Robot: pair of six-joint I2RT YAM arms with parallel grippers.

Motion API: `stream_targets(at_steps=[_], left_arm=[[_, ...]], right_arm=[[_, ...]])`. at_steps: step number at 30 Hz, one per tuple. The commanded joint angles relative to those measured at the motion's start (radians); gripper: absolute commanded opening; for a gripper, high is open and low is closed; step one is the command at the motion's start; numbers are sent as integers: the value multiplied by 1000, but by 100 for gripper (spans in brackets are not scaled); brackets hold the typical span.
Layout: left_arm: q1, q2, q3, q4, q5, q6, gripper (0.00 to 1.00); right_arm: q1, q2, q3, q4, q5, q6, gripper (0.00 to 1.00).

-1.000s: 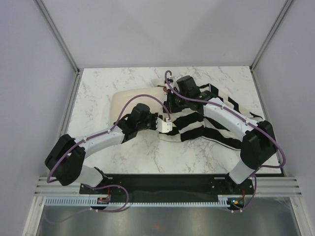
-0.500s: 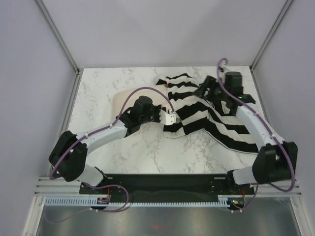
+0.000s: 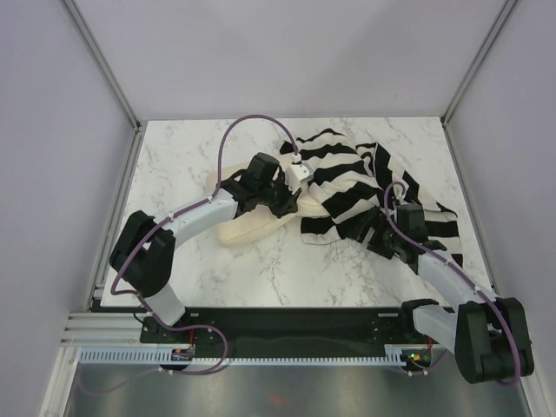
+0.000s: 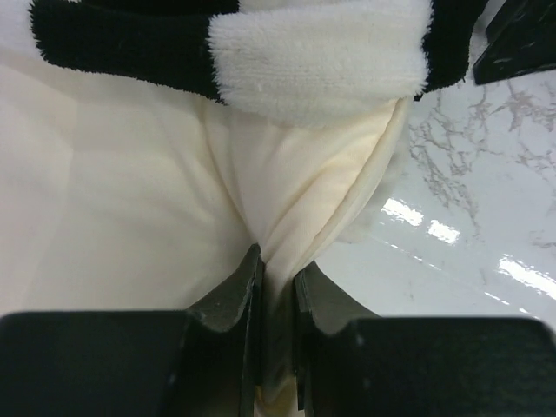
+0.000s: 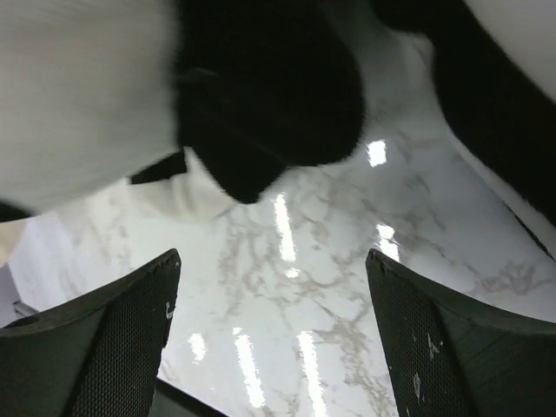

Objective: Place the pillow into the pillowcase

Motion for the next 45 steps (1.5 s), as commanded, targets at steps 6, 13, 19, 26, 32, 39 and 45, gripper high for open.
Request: stream_targets(at_steps=[6,13,19,26,32,39,45], left_arm=[[-3,23,57,-38,116,-201,2],[14,-6,12,-38,116,-201,2],[18,-172,-96,-33,90,63,63],[-81,-350,-350,100,-89,316,100],[-169,-193,-430,328,-270,418,100],[-114,-13,-335,311,-337,428,63],[13,11,-301,151,-294,412,9]], right_arm=[[78,111,-1,292,128,139,91],[225,287,-29,555,231,176,62],[230,284,34,532,147,199,0],[308,64,73,365,84,217,0],[337,28,99,330,13,165,0],[201,0,398,-248,-4,-434,46],[-137,91,592,-672,206,-881,40]])
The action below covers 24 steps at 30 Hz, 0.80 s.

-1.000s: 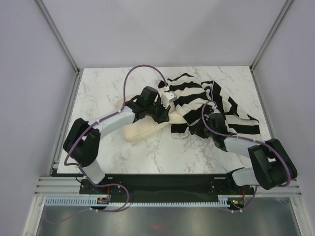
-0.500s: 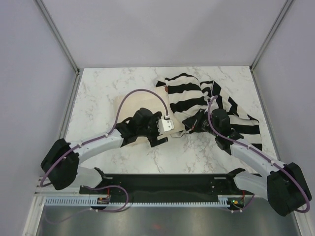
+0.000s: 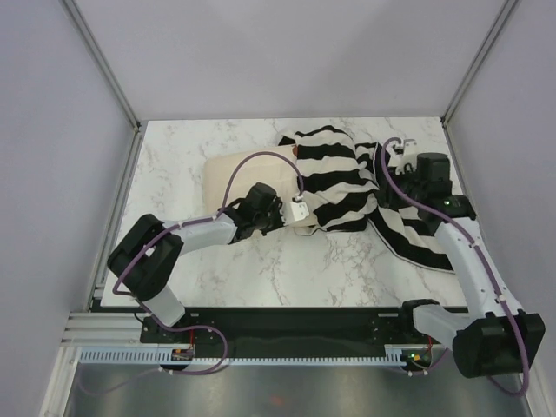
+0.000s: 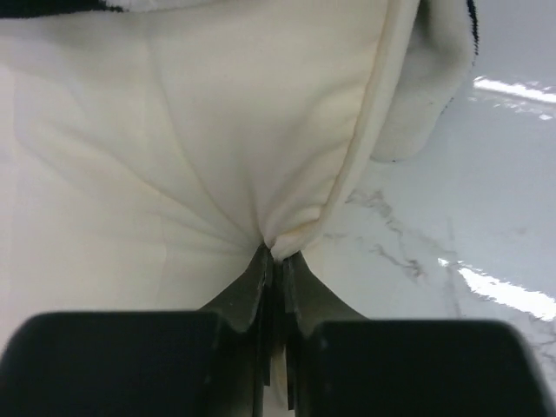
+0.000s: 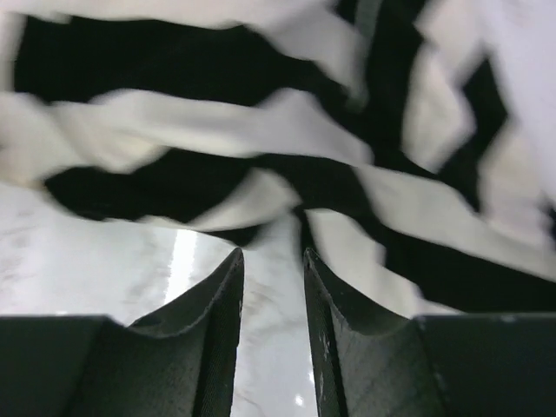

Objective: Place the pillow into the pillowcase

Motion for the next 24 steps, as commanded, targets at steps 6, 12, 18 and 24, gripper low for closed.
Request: stream_targets(at_steps=[6,12,18,24], left_arm=[[124,-18,-4,-171,14,54,2],[128,-60,-10,-236,42,46,2],[141,-90,-14,-276,59,39,2],[148,-113,1,-328,132,8,2]], right_arm=[[-279,256,108,-345,262,-486,40],[-331,530,152,-307,295,-473,41],[-340,895,415,-160,343,-401,44],[-323,1306,1089,-163,369,-342,46]])
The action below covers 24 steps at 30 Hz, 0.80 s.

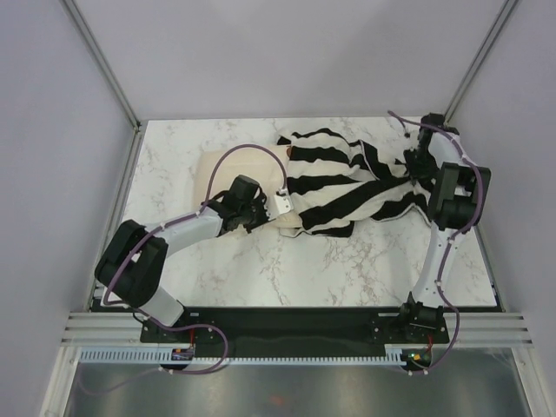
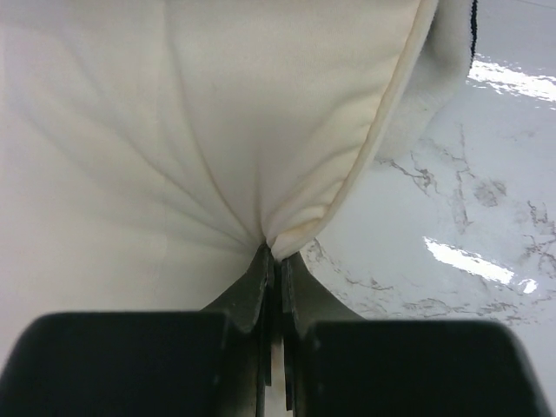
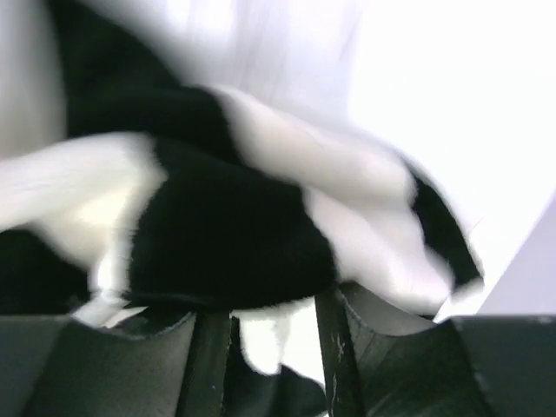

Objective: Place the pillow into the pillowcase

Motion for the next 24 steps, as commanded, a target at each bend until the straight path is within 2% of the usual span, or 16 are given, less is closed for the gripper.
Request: stream_targets(at_steps=[1,2,3,5,6,7,8,9,10,11,12,15,18,22,24], left_arm=[[12,-40,16,-154,88,-42,3],[9,-43,29,-164,105,-58,7],[9,-47,44,-176,122,-75,21],[11,-82,87,-210,148,-120,33],[12,-106,90,-216,151,-128,44],[17,-135,87,-216,148,-126,51],[17,-191,78,-217,144,-116,66],[17,-222,52,-216,131,-65,75],[17,-248,35,-216,102,-25,90],[17,-282,20,-217,85,21,99],[17,-296,-21,-216,52,117,100],[19,-327,-119,-123,-2,304,100],[20,-308,-190,-52,-13,453,100],[29,-209,-209,22,-31,500,100],[29,-113,-227,154,-92,507,100]], right_arm=[[26,247,346,208,38,42,47],[37,284,441,190,53,39,47],[48,309,588,176,49,25,49],[78,268,620,159,6,25,51],[88,218,538,156,-32,16,53],[97,64,455,162,-105,20,55],[112,-26,271,188,-159,19,62],[120,-200,179,194,-212,13,79],[140,-280,95,195,-283,11,86],[152,-353,-46,182,-316,11,90],[170,-469,-100,161,-336,-4,91],[255,-617,-260,84,-370,17,91],[286,-675,-331,41,-436,46,92],[296,-723,-360,-22,-532,59,93],[304,-769,-409,-19,-586,80,95]])
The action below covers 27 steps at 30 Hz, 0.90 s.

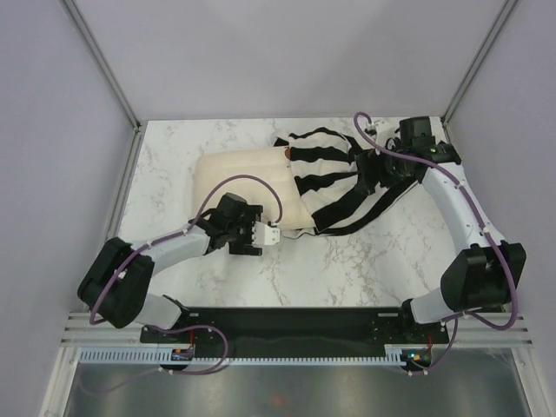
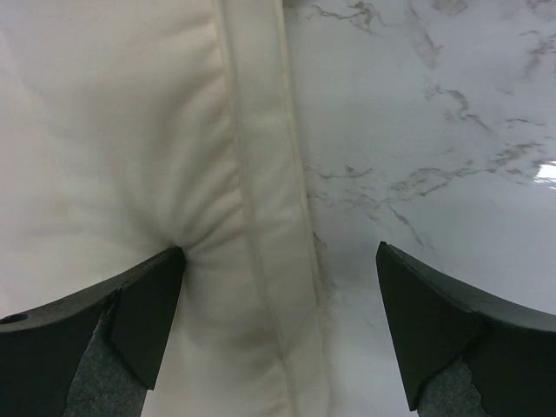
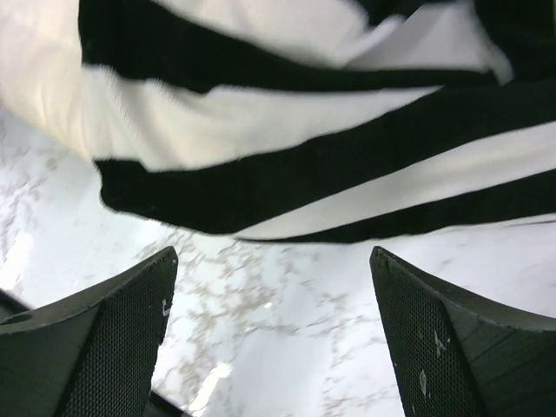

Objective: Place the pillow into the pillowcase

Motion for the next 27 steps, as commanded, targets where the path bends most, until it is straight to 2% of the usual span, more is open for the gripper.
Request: stream_targets(at_steps=[1,5,7,8,10,11,12,14,15,16,18,21,23,24,27], left_arm=[[8,132,-15,248,-100,118,100],[8,253,-26,436,-201,144,99],[8,304,-20,479,-218,152,88],[6,321,-12,484,-221,163,68],[3,344,0,487,-220,166,40],[2,362,18,483,-220,164,10],[0,362,29,467,-206,160,3],[0,329,110,310,-160,93,2],[2,309,152,232,-90,54,2],[2,292,196,64,-50,11,2],[0,252,334,-67,41,-118,2],[-10,233,469,-68,41,-118,2],[-18,230,515,-68,41,-118,2],[-24,233,526,-285,231,-268,2],[-27,242,569,-327,260,-302,2]], right_arm=[[19,-31,-75,-73,-139,34,95],[36,-88,-177,-59,-150,37,96],[35,-102,-201,-48,-147,51,96],[35,-100,-213,-46,-150,60,96],[35,-106,-228,-24,-173,103,95],[36,-124,-250,-7,-181,123,94],[36,-138,-265,15,-190,159,94],[35,-190,-309,93,-217,206,93],[36,-209,-325,149,-224,271,93],[36,-229,-365,183,-239,311,92],[36,-311,-427,268,-248,397,92],[36,-449,-611,528,-199,613,90],[38,-534,-762,619,-175,811,90],[46,-557,-808,689,-132,863,90],[76,-586,-914,737,-12,985,89]])
